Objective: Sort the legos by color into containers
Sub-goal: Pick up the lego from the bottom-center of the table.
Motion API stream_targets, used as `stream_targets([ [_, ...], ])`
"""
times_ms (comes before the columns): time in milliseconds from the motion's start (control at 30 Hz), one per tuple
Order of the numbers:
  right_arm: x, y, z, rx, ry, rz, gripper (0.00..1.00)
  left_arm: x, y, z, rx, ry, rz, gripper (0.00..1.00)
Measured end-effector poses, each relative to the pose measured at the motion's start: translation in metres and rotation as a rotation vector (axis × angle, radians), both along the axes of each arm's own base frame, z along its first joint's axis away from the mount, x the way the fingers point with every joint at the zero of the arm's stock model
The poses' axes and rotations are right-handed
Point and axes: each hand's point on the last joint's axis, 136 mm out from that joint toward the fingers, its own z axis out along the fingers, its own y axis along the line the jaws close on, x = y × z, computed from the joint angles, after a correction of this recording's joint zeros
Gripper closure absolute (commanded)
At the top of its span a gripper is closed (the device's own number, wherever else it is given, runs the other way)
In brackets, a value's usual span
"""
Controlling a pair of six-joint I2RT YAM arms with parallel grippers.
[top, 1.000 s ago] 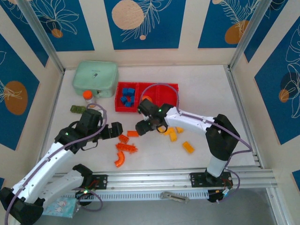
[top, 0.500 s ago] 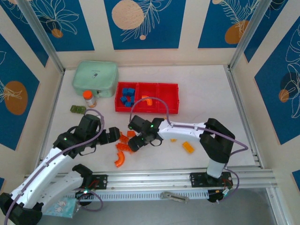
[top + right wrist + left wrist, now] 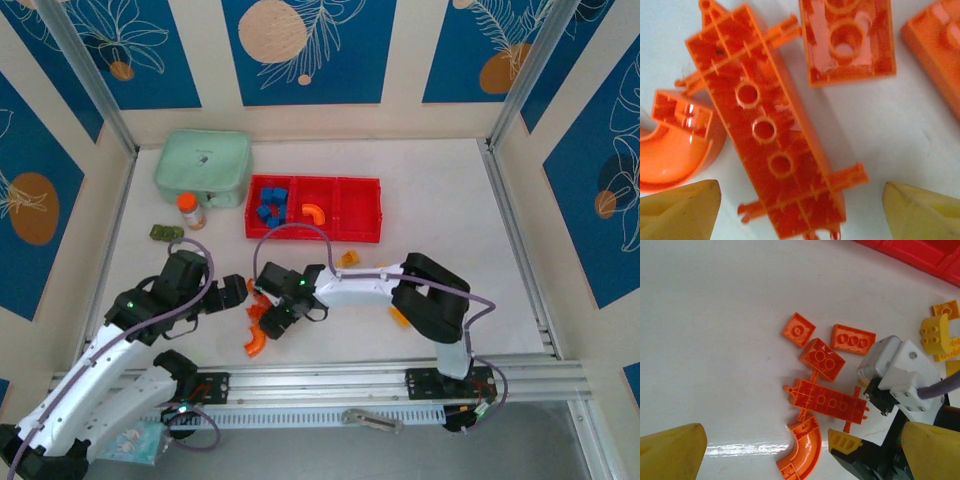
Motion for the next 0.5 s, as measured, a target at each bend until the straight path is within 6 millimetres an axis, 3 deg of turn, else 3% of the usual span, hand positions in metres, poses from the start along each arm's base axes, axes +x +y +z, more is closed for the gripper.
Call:
stream_targets([
  [267,0.010,0.007,-0.005,-0.027,-0.058,0.058,0.24,-0.003,0.007,0.000,0.027,0.001,0.016,0.01],
  [500,0.016,0.015,-0.004,-0.034,-0.092,0.111,0.40,-0.002,0.010,0.004,0.035,-0.010,0.025,0.01],
])
